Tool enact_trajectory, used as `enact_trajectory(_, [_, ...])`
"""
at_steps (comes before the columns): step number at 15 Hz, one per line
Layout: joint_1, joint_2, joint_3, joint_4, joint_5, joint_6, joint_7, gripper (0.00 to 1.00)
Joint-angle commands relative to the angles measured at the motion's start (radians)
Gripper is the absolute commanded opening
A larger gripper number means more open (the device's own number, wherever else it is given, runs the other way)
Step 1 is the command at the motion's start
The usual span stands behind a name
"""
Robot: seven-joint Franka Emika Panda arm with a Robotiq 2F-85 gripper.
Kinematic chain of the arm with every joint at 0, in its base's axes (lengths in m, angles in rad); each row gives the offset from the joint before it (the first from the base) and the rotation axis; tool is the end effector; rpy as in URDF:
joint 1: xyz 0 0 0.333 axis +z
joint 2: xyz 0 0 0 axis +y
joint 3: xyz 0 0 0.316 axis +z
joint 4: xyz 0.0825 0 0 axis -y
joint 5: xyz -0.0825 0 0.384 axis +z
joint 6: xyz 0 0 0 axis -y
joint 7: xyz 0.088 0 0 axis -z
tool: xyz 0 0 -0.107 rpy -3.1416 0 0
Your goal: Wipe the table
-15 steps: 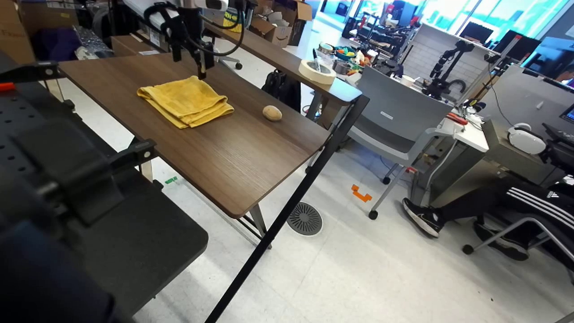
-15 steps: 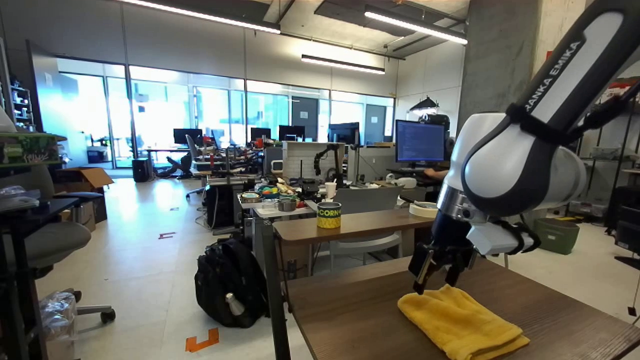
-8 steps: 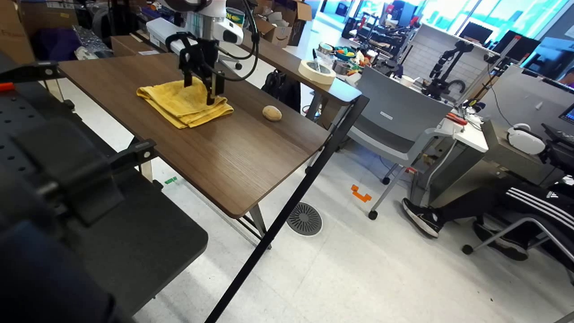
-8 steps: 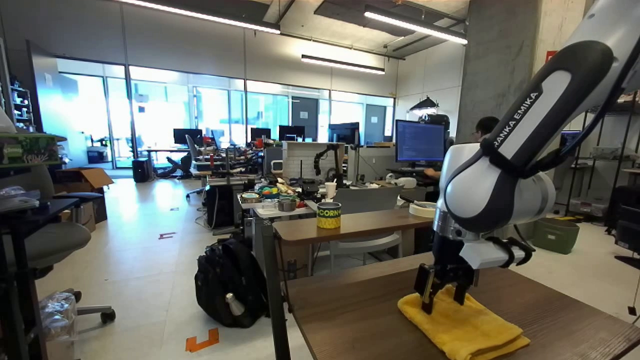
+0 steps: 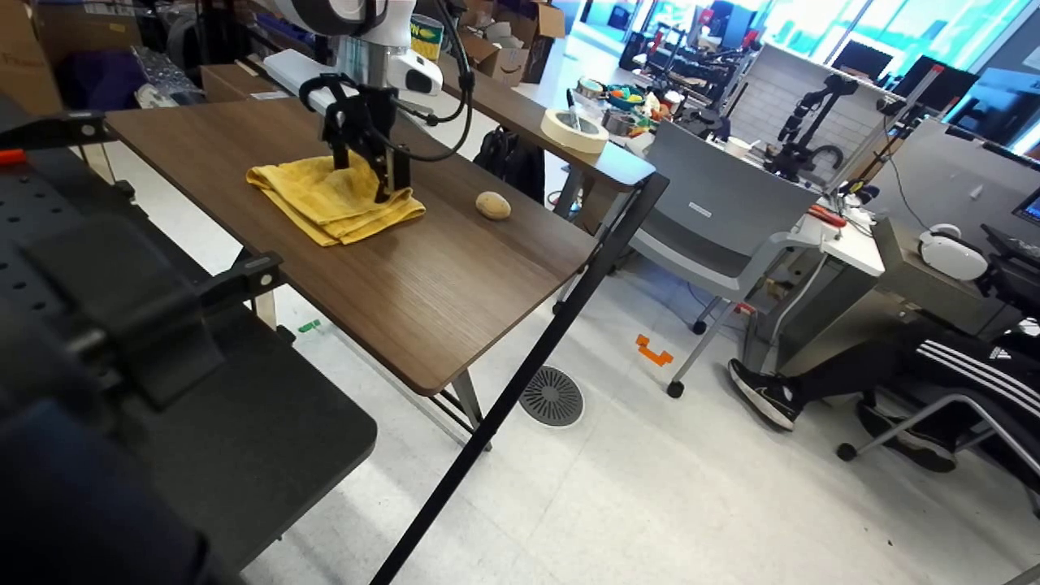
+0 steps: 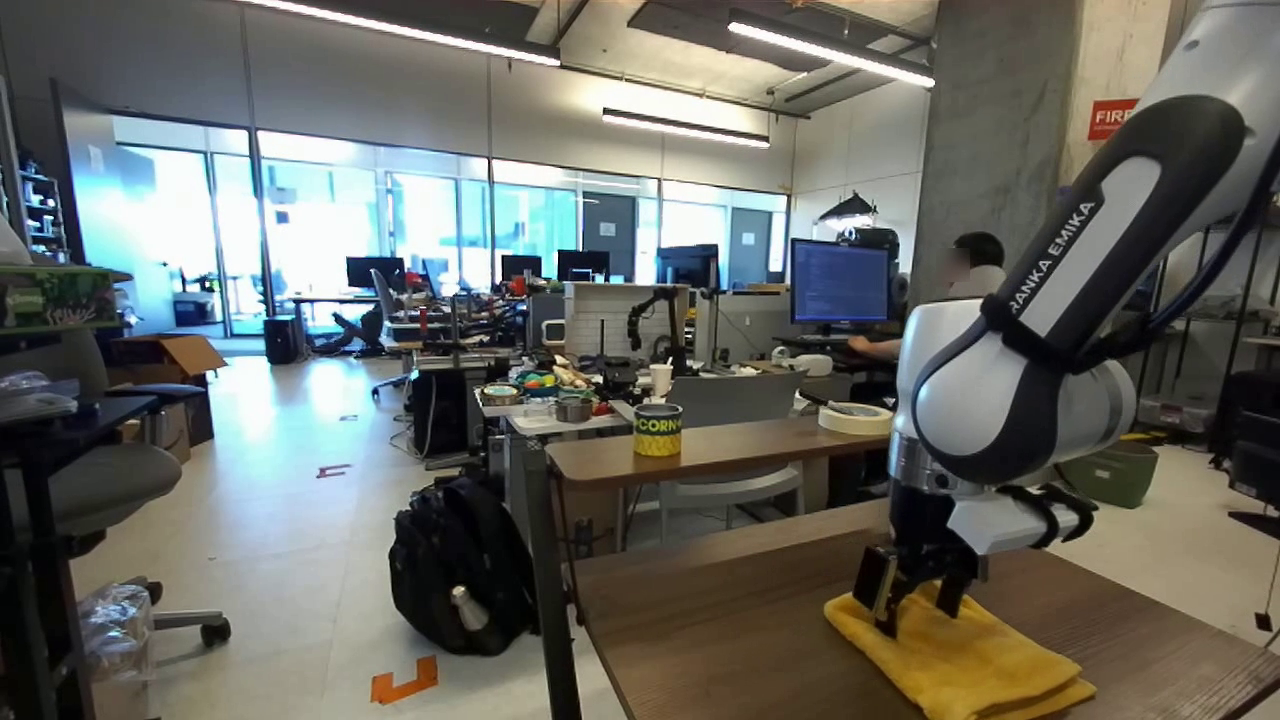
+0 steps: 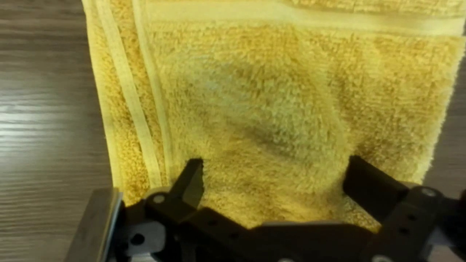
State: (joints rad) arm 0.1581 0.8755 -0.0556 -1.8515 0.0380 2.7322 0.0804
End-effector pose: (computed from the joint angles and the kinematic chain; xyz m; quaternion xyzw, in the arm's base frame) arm 0.6115 0.0615 0.0481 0.9999 0.0037 0.0047 0.0133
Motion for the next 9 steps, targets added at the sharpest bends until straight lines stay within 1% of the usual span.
enact_trajectory(1, [-0.05, 0.028, -0.069, -0.019, -0.021, 0.049, 0.038, 1.0])
enact_trajectory(4, [-0.105, 0.018, -0.069, -0.029, -0.017, 0.068, 0.009, 1.0])
enact_trajectory(5, [-0.124, 0.015, -0.045, -0.033, -0.02, 0.079, -0.02, 1.0])
enact_trajectory(7, [-0.139, 0.006, -0.001, -0.064, -0.032, 0.124, -0.079, 1.0])
enact_trajectory(9, [-0.132, 0.005, 0.033, -0.102, -0.061, 0.201, -0.136, 1.0])
